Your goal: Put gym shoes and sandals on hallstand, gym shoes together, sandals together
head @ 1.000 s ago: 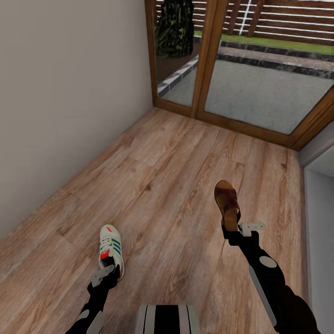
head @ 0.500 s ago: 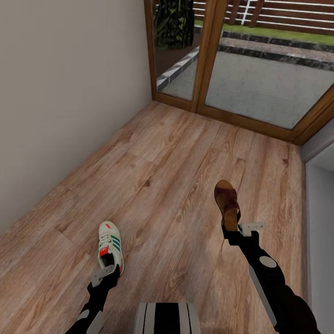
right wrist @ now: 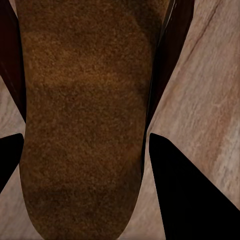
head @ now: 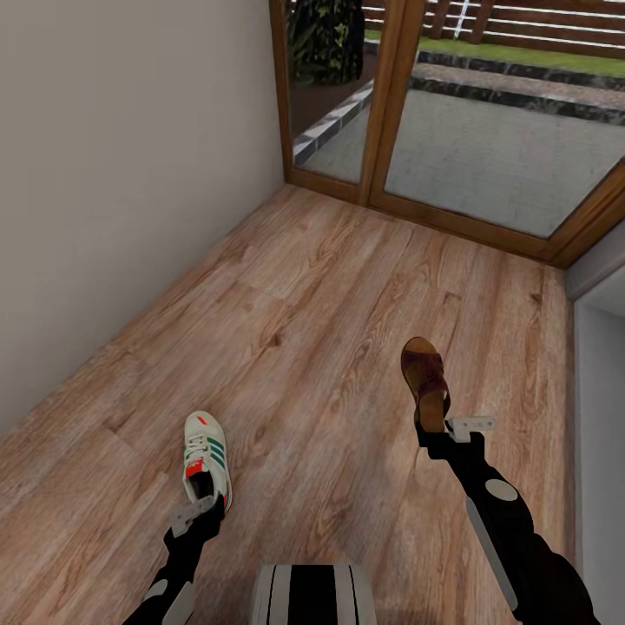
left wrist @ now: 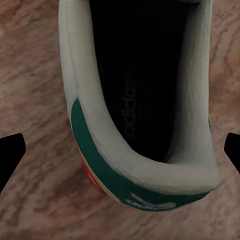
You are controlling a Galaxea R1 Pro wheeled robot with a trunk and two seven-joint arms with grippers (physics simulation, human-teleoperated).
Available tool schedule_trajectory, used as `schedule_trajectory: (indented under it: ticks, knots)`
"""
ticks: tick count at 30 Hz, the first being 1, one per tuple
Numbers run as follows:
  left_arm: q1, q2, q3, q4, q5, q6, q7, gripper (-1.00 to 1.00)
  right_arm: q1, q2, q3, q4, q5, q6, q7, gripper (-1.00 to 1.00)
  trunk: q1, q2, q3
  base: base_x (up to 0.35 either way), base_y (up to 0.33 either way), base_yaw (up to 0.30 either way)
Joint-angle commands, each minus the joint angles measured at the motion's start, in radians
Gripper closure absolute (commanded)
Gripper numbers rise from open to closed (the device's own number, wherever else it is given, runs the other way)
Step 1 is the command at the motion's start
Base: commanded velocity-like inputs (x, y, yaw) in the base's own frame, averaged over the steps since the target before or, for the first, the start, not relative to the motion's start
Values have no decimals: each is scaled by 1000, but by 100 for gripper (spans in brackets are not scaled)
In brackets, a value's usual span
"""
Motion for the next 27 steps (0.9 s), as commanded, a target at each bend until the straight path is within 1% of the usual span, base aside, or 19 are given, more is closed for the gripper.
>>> schedule_trajectory:
  ticks: [1,27]
  knots:
    - [0,-1,4,0,9,-1,-10,-100,0,0,1,-1,-3,6,-5,100,0,0,-1,0,0,0]
    - [0,-2,3,0,9,-1,-10,-100,0,0,1,-1,-3,6,-5,100,0,0,-1,14,0,0]
